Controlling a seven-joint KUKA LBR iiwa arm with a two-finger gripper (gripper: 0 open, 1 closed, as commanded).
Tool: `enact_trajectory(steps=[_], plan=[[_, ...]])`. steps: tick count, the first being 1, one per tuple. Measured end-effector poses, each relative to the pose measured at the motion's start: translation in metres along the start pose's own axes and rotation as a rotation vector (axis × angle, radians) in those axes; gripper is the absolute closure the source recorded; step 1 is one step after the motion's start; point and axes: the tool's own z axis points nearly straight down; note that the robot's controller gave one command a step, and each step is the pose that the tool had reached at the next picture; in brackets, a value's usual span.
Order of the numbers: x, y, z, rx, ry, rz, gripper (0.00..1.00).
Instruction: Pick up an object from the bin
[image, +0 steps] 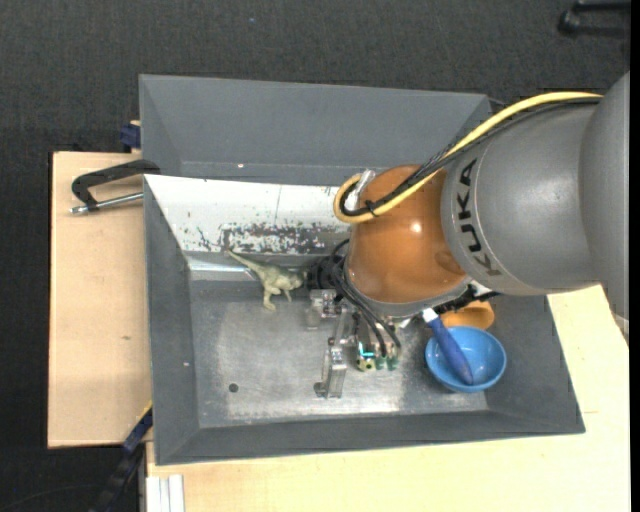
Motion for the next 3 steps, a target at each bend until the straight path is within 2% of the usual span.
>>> enact_trajectory(steps=[1,2,3], plan=[[-0.082,-0.057,0.064,0.002,-0.015,-0.281,0.0],[-0.031,-0.062,0.035,0.001,-0.005,-0.392,0.0],[-0.053,-0.063,0.016,0.004,-0.014,-0.79,0.0]])
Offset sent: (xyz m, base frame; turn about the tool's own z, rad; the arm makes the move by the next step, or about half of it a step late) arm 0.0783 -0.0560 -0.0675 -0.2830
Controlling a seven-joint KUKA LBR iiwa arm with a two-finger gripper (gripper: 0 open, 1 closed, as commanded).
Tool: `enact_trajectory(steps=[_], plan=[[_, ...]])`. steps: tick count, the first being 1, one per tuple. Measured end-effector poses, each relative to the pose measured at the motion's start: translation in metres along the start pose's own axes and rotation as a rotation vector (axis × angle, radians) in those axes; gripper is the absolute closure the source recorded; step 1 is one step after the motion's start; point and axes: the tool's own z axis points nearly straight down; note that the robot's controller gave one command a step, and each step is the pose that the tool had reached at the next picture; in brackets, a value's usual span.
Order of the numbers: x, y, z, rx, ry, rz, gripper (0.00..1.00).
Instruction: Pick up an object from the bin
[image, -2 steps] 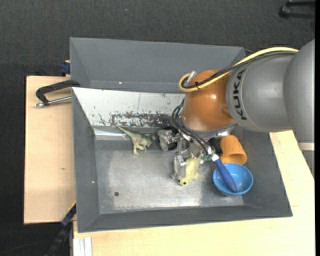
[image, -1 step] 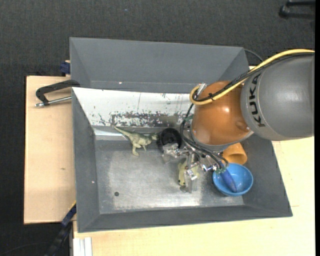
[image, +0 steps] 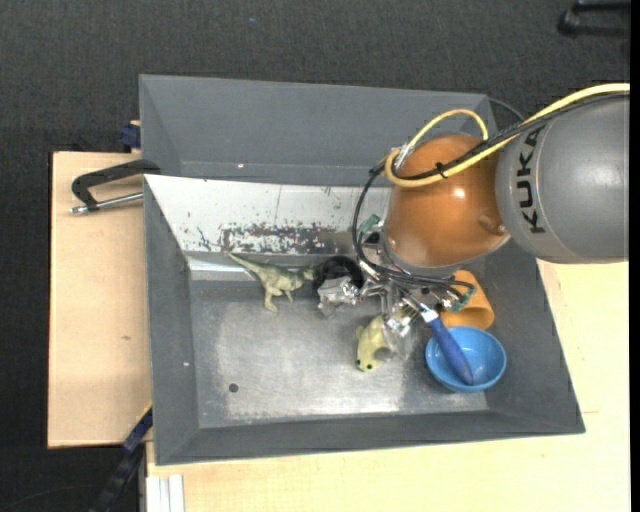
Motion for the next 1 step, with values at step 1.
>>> enact_trajectory(steps=[1], plan=[[-0.0212,-0.0198,0.0505,-0.008,0.004,-0.419,0.0]])
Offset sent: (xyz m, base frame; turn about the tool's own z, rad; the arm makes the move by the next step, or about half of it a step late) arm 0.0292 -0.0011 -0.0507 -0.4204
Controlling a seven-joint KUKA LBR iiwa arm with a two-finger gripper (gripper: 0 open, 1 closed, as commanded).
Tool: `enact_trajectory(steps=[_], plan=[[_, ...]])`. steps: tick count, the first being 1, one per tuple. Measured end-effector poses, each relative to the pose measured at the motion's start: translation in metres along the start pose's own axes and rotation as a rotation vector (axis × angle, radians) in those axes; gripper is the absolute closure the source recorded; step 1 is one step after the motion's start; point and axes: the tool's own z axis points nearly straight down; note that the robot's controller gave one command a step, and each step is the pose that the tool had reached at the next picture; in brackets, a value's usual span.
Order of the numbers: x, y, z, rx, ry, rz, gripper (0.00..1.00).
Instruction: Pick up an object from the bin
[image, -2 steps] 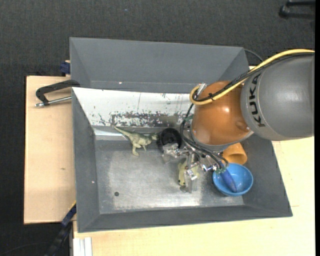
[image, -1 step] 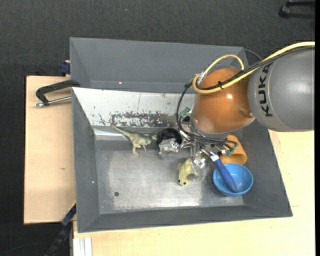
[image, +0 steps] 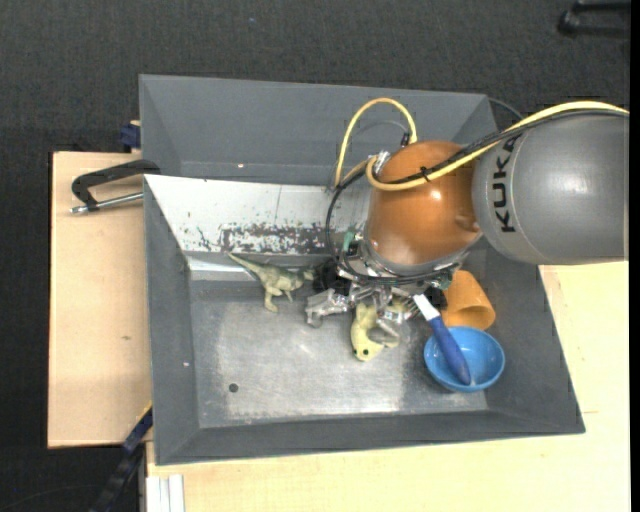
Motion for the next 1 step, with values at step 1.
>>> enact_trajectory(steps=[1], plan=[[0.0067,0.0138,-0.0007,-0.001,0.0,-0.435,0.0]])
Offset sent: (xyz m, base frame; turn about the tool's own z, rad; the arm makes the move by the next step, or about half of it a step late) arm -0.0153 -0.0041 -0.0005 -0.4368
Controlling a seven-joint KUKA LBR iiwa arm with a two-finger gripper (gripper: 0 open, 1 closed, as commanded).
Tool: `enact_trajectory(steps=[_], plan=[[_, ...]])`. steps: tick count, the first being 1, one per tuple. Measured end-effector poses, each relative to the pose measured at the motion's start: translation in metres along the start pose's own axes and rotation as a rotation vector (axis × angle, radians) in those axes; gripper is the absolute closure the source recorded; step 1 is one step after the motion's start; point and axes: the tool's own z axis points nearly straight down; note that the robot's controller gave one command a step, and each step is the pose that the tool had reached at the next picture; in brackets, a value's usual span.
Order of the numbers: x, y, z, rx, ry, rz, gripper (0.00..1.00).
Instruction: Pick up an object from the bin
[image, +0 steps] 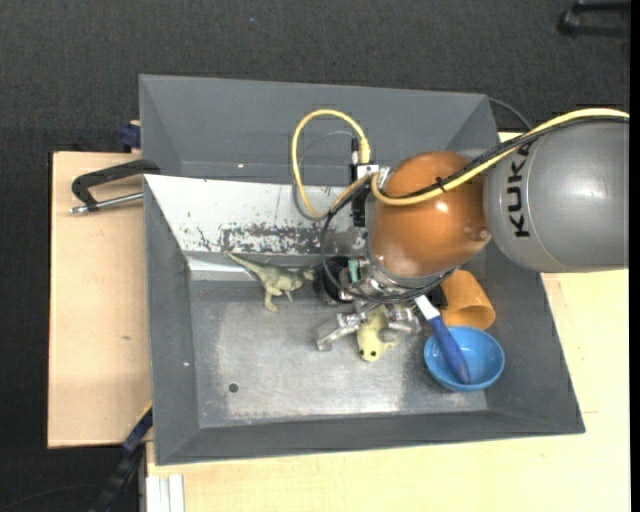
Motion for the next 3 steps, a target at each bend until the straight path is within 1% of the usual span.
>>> enact_trajectory(steps=[1,2,3], plan=[[0.001,-0.002,-0.001,0.005,0.0,0.002,1.0],[0.0,-0.003,-0.004,0.004,0.0,0.006,1.0],[-0.002,-0.005,-0.097,0.013,0.0,0.009,1.0]])
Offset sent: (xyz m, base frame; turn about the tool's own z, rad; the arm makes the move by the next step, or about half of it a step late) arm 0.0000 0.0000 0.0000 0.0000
